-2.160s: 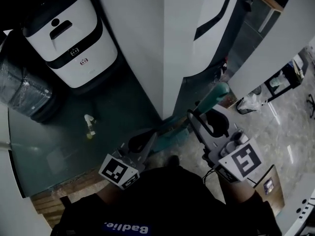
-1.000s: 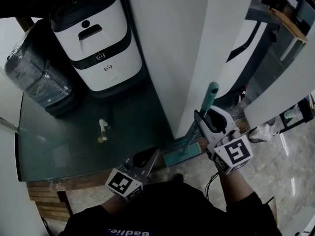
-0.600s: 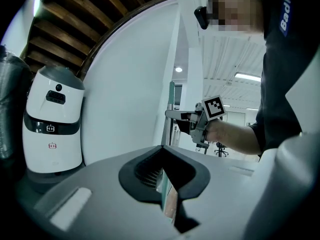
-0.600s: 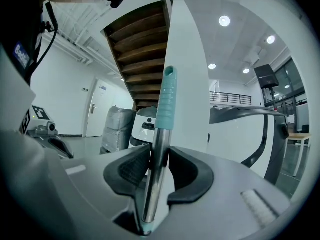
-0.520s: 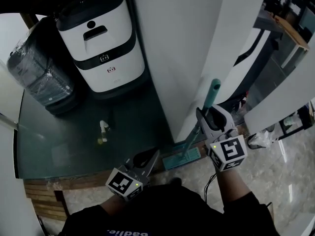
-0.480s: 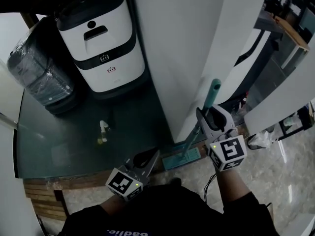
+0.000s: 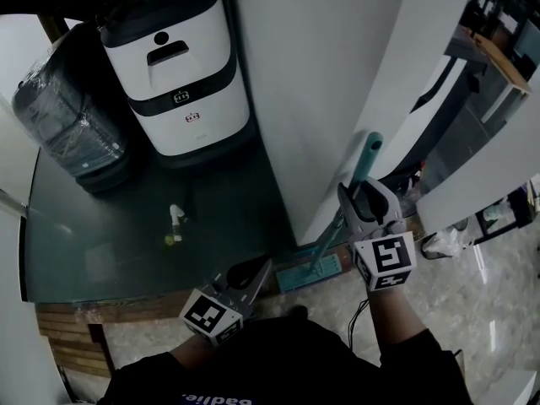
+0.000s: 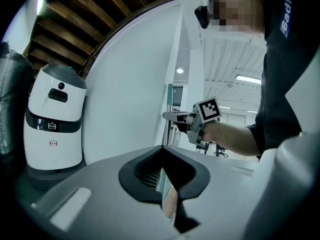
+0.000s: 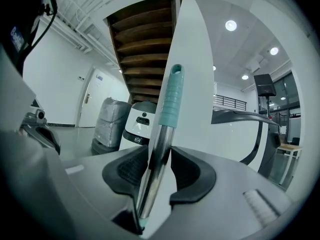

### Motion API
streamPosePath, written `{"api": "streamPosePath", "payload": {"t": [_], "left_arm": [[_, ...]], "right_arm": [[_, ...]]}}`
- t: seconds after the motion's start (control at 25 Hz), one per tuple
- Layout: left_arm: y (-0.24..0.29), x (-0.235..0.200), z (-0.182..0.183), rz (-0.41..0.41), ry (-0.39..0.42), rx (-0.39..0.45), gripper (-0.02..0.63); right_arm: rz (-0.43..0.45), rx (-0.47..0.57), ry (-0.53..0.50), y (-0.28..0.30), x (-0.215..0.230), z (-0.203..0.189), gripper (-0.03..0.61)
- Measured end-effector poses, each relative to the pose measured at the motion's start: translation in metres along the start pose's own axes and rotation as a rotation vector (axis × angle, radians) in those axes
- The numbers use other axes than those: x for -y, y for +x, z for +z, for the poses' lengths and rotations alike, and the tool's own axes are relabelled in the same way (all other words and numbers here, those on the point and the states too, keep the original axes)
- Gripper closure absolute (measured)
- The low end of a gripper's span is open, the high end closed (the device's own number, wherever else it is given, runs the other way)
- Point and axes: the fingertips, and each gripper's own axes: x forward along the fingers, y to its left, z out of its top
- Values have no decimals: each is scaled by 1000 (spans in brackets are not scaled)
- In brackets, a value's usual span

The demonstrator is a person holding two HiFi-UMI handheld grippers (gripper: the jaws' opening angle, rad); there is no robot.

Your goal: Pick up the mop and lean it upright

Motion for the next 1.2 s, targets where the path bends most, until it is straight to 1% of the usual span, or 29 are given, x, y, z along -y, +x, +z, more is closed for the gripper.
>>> {"api": "streamPosePath", "payload": {"t": [0.24, 0.44, 0.72, 0.84, 1.2], "left_arm": [[-6, -3, 1, -6, -11, 13, 594], [-13, -5, 1, -25, -6, 18, 594], [-26, -4, 4, -82, -5, 29, 594], [-35, -6, 4, -113, -8, 21, 594], [-69, -6, 7, -222, -10, 35, 594]], "right_arm": [[-33, -34, -25, 4, -1, -6, 377], [-73, -57, -25, -5, 1, -12, 376], [-145, -83, -20, -24, -4, -13, 380], [-178, -89, -17, -31, -12, -8, 382], [-276, -120, -5, -63, -47, -5, 396]]}}
